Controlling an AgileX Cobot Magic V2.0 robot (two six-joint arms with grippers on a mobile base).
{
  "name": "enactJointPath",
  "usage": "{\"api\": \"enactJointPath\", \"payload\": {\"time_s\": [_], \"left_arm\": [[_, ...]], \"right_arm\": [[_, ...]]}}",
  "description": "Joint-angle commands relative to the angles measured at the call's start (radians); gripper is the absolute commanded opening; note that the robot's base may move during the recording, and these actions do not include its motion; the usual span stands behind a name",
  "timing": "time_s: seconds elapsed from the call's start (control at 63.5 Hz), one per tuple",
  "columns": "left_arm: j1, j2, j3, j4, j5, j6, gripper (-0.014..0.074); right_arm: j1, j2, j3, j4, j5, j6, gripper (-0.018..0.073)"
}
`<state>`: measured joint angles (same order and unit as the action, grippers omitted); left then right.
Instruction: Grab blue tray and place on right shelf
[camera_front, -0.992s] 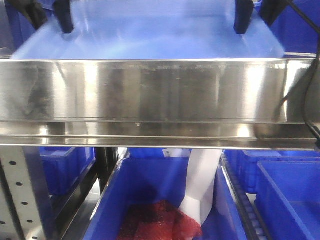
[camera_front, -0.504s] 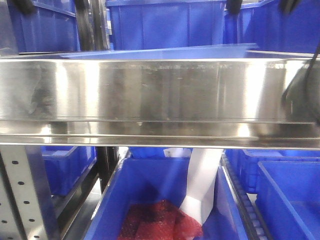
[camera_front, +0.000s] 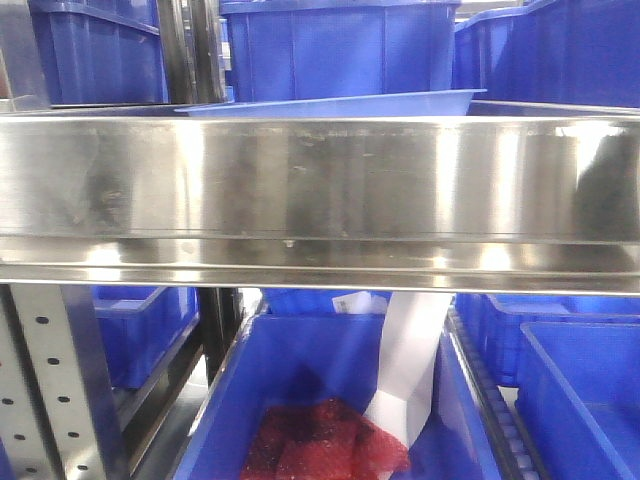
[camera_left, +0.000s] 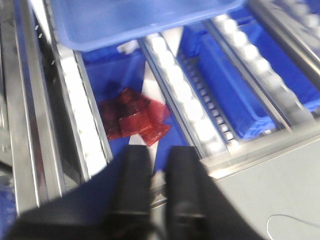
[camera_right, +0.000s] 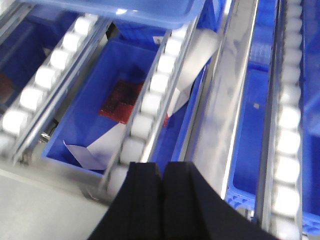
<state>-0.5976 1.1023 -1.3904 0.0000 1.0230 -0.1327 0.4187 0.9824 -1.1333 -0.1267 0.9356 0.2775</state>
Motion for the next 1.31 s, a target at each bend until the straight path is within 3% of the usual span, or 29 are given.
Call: {"api": "enactJointPath", "payload": {"time_s": [0.0,0.284,0.52,1.15,1.292], "left_arm": [[-0.013,-0.131,0.106,-0.007,-0.123,0.004,-0.0046],[-0.013,-0.572,0.562,-0.007,-0.356,0.004,-0.0048],[-0.013,-0.847,0.8,0.017,-0.616,0.01,-0.0048],[-0.008,-0.907,0.83,0.013,-0.63,0.01,-0.0048],[0.118,-0.919,0.838,-0.014,-0.626,0.011,-0.0048]], "right_arm": [[0.001,-0.13,0.089,-0.02,-0.14,-0.015,0.0055],[0.001,-0.543,0.513,-0.021,-0.407,-0.103,0.0055],[0.001,-0.762,0.687,-0.021,-0.625,-0.117,0.0055],[0.001,-0.772,0.702,-0.021,-0.647,-0.116,0.0055],[0.001,-0.772,0.702,-0.021,-0.647,-0.116,0.0055]]}}
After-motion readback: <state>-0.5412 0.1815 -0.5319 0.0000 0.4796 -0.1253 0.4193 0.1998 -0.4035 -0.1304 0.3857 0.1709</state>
